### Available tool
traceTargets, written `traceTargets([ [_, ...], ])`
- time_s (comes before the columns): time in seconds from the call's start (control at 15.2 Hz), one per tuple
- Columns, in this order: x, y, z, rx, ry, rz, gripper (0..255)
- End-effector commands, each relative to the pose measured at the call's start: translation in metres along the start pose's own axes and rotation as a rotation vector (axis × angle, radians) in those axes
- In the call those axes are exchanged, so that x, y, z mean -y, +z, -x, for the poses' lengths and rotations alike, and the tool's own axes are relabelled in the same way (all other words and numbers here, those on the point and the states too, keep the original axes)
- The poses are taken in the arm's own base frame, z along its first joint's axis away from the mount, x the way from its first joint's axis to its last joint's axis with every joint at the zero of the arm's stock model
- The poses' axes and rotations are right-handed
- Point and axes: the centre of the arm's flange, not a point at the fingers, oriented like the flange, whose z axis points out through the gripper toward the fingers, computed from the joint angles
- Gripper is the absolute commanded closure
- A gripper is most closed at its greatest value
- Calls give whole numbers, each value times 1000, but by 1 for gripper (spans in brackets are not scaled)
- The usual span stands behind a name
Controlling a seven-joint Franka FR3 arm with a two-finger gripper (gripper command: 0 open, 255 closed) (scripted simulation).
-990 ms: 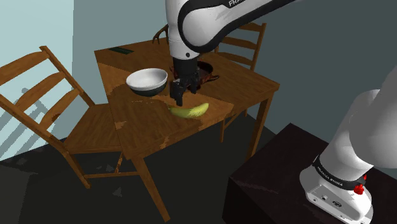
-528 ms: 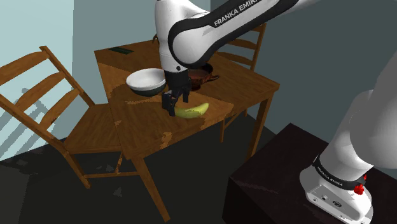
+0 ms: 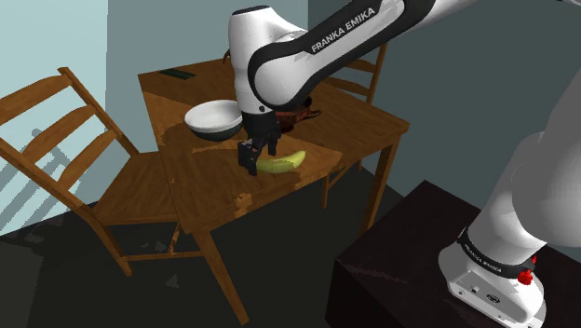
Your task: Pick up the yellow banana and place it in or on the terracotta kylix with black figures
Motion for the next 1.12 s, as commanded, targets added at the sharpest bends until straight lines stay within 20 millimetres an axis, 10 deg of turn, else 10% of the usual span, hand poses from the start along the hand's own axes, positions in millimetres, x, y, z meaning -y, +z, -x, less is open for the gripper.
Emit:
traceTargets([
  [0.0, 0, 0, 0, 0, 0, 0, 0],
  [0.07, 0, 0, 0, 0, 0, 0, 0],
  [0.13, 0, 0, 0, 0, 0, 0, 255],
  [1.06, 1, -26, -1, 0, 0, 0, 255],
])
